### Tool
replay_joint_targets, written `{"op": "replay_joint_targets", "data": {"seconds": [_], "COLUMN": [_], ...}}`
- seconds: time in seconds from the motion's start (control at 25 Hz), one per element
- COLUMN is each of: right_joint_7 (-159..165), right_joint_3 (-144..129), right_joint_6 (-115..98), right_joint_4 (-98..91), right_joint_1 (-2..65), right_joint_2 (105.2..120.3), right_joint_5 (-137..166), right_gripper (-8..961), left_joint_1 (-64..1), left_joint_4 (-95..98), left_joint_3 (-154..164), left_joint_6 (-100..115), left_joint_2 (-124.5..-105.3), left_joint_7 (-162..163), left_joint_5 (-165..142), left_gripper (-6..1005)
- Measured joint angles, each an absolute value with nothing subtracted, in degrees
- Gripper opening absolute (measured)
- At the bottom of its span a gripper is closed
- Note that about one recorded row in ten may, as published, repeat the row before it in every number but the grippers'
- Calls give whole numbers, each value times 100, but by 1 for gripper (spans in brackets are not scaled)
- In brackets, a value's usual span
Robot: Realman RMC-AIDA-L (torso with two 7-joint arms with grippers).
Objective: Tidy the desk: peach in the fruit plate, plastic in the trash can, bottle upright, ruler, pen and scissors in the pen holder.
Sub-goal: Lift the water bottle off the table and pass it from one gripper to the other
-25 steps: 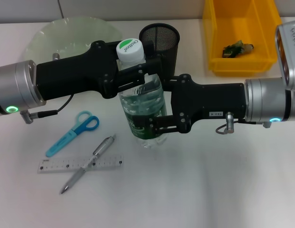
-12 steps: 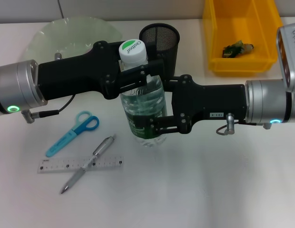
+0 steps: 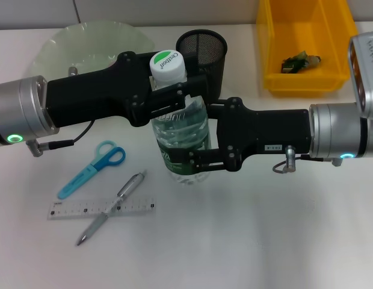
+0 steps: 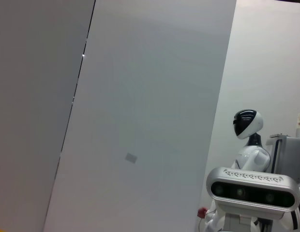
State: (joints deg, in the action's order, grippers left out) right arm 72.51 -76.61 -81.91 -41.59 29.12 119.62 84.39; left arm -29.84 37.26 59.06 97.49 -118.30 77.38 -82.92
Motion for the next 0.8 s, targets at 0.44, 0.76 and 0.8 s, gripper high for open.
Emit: {"op": "replay_joint_targets", "data": {"seconds": [0.44,0.76,0.8], "right_joint_7": [7117,7023,7006], "right_joint_3": [-7682,-7682,-7682], "right_joint_6": [-8200,-8221,-8214], "right_joint_4": [-4155,-4127,-4102], "right_joint_1": [2800,2733,2731], "right_joint_2": [11968,11979,11979], "right_joint_5": [8307,8296,8296], "right_gripper": [775,788,787], "left_joint_1": [-2929,-2901,-2901], "left_joint_4": [3738,3737,3741], "left_joint_3": [5904,5900,5900], "left_joint_6": [9887,9897,9898], "left_joint_2": [-11839,-11848,-11848], "left_joint_7": [7741,7744,7744], "left_joint_5": [-8267,-8270,-8270], "left_gripper": [433,433,433]}}
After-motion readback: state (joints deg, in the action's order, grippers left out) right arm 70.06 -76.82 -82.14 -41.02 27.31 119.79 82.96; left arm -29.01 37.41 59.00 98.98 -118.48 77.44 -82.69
